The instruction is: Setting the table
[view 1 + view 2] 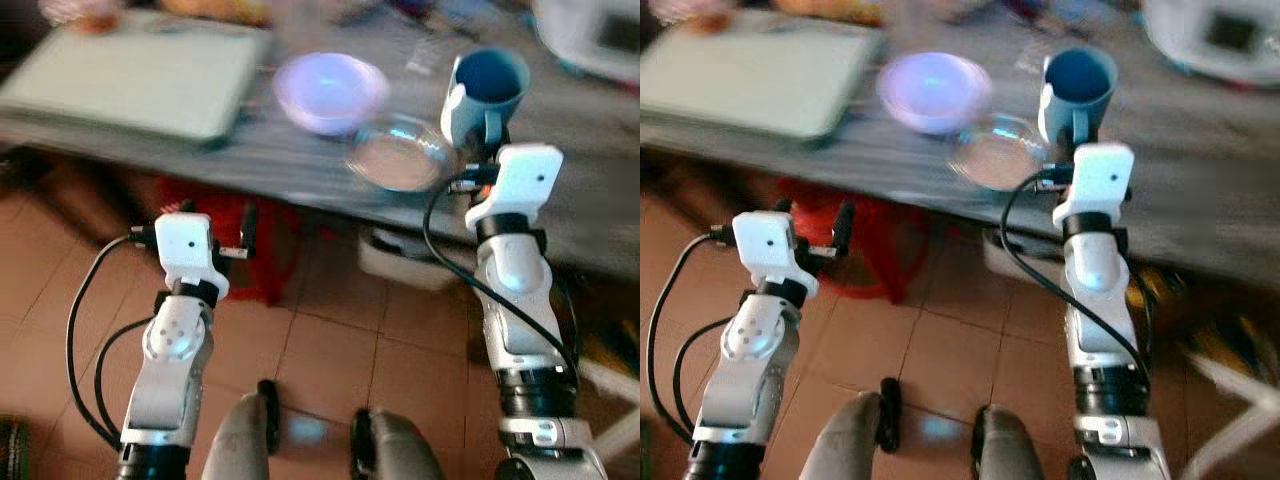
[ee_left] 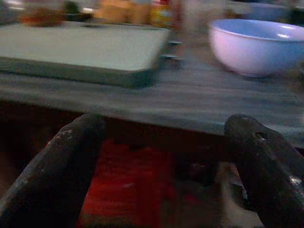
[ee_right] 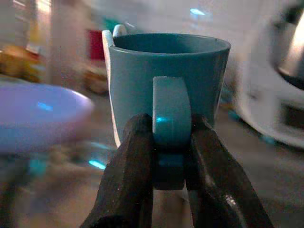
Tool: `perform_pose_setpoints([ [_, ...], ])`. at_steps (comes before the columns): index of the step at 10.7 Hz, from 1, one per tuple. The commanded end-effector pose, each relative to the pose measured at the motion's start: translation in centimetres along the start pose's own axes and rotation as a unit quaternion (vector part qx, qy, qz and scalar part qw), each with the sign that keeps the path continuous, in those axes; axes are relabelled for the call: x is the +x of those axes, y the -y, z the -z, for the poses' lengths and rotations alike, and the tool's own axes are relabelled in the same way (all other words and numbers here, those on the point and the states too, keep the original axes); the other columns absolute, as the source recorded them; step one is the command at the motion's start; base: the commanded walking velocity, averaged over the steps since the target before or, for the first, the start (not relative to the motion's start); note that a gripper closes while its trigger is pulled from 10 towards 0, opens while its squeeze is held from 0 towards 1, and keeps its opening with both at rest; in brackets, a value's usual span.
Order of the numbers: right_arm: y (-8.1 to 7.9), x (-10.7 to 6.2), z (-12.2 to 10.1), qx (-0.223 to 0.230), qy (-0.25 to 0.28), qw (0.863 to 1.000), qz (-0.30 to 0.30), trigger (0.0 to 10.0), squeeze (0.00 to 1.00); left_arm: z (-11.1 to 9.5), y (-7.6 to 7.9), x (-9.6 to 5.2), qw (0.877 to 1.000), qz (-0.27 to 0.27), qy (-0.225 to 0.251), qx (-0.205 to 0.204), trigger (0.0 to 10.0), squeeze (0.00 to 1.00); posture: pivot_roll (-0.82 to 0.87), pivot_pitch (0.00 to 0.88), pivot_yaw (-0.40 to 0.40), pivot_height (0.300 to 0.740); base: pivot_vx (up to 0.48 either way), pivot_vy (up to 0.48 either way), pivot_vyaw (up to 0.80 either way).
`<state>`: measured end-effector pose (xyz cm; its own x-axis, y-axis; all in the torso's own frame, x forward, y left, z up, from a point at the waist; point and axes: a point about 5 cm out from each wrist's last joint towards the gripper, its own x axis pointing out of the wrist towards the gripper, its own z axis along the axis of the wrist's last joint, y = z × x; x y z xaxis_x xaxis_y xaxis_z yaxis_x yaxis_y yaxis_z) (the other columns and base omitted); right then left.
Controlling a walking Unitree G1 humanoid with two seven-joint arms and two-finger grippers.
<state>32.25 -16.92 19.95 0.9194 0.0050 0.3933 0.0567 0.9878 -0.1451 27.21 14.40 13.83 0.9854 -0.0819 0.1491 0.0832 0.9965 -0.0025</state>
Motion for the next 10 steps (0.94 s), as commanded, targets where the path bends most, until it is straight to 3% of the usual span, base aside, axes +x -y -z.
perform_pose_setpoints([
  [1, 0.1, 0.0, -0.1, 0.002, 0.007, 1.000, 0.003, 10.0, 0.00, -0.4, -0.1, -0.1, 1.000, 0.001, 0.012, 0.000, 10.0, 0.00, -0.03, 0.215, 0.001, 0.740, 0.461, 0.000, 0.00],
  [6, 0.9, 0.1, 0.0, -0.009, -0.002, 0.999, 0.042, 10.0, 0.00, -0.4, 0.2, -0.4, 1.000, 0.005, 0.010, -0.009, 10.0, 0.00, -0.03, 0.212, -0.003, 0.740, 0.396, 0.000, 0.00],
  [8, 1.2, 0.2, -0.2, -0.020, 0.004, 0.998, 0.052, 10.0, 0.00, -0.4, 0.2, -0.6, 1.000, 0.002, 0.014, -0.015, 10.0, 0.00, -0.03, 0.212, -0.004, 0.740, 0.000, 0.000, -0.80],
  [10, 1.2, 0.2, -0.1, -0.024, 0.002, 0.998, 0.056, 10.0, 0.00, -0.3, 0.0, -0.8, 1.000, 0.000, 0.012, -0.012, 10.0, 0.00, -0.03, 0.212, -0.005, 0.740, 0.000, 0.000, -0.24],
])
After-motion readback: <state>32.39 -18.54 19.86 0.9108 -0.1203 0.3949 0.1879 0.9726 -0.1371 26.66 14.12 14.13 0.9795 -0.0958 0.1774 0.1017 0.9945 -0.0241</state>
